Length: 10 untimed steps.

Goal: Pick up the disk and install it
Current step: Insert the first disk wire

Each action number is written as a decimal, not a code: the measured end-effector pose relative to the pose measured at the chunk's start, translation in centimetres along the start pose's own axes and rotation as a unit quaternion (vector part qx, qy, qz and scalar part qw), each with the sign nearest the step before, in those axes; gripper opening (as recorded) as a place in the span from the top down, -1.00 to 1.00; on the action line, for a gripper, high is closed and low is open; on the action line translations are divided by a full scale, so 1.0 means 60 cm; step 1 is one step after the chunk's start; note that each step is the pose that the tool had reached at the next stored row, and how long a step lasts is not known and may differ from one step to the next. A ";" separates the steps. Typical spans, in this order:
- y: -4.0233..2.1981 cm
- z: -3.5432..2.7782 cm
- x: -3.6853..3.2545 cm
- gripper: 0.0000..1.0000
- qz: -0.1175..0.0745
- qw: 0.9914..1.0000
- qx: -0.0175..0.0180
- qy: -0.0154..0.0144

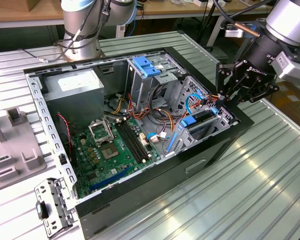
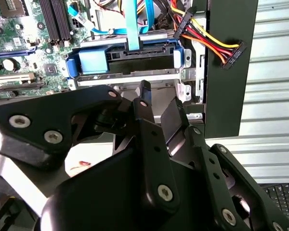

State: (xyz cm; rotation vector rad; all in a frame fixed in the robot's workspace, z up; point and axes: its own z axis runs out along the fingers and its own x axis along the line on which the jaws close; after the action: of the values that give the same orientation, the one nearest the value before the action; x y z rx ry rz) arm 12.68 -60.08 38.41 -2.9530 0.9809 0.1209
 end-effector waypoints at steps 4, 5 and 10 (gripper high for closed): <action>0.000 0.000 0.001 0.28 0.000 1.000 0.000 0.000; -0.001 0.000 0.001 0.28 0.000 1.000 0.000 0.000; -0.002 0.000 0.002 0.28 0.000 1.000 0.000 0.000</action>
State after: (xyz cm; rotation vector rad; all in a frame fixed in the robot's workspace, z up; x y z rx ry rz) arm 12.83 -60.08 38.39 -2.9530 0.9808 0.1209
